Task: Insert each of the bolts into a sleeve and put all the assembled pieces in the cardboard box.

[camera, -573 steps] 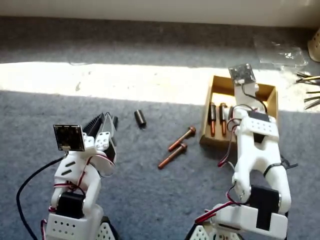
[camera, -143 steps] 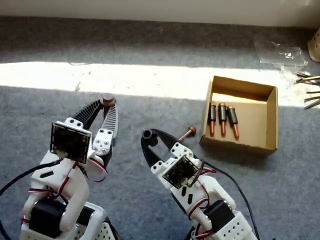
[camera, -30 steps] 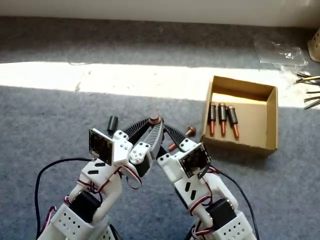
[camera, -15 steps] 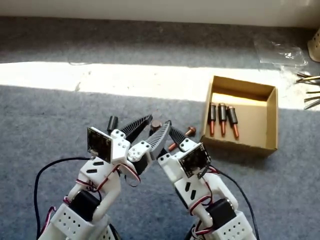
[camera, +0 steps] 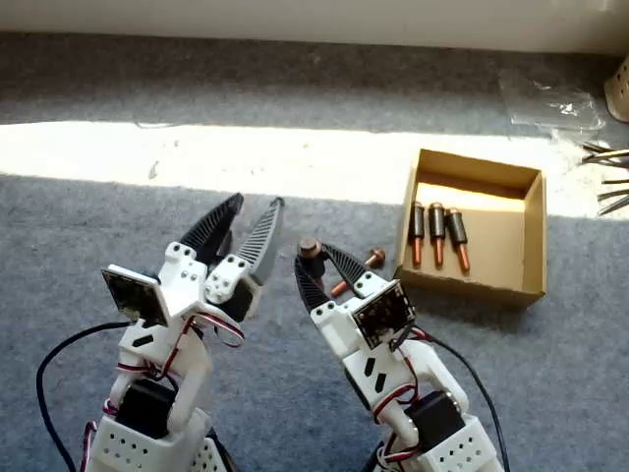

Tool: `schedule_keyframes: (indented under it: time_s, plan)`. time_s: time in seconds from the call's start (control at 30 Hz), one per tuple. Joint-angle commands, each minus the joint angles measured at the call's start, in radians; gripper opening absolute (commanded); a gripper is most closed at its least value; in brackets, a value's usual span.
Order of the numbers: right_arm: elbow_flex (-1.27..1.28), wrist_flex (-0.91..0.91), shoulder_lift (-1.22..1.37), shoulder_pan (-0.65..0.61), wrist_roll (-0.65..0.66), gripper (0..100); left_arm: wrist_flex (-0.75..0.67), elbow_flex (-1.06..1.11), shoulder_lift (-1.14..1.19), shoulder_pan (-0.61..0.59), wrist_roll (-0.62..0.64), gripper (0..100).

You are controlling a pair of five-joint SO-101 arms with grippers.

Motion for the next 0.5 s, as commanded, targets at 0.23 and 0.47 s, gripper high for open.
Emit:
schedule_keyframes:
  time_s: [0.23, 0.47]
  plan:
    - [0.124, 0.016, -0.008, 0.150, -0.002, 0.4, 0.141, -0.084, -0.008, -0.084, 0.005, 3]
    - [0.007, 0.101, -0.008, 0.320, -0.003, 0.4, 0.359, -0.171, -0.008, -0.325, 0.005, 3]
